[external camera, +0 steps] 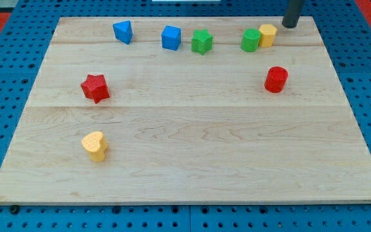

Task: Slide the yellow hexagon below the green circle

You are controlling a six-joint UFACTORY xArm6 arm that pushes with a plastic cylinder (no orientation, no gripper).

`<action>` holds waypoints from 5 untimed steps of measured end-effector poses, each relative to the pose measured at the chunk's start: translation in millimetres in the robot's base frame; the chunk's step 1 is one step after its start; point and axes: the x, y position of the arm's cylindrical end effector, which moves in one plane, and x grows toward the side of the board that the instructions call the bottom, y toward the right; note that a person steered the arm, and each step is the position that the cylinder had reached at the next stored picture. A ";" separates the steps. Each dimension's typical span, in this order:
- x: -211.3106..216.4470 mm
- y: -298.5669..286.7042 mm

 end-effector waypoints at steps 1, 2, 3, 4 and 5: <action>-11.5 1.2; -28.2 -1.1; -27.9 -13.4; -27.9 -40.1; -13.3 -44.0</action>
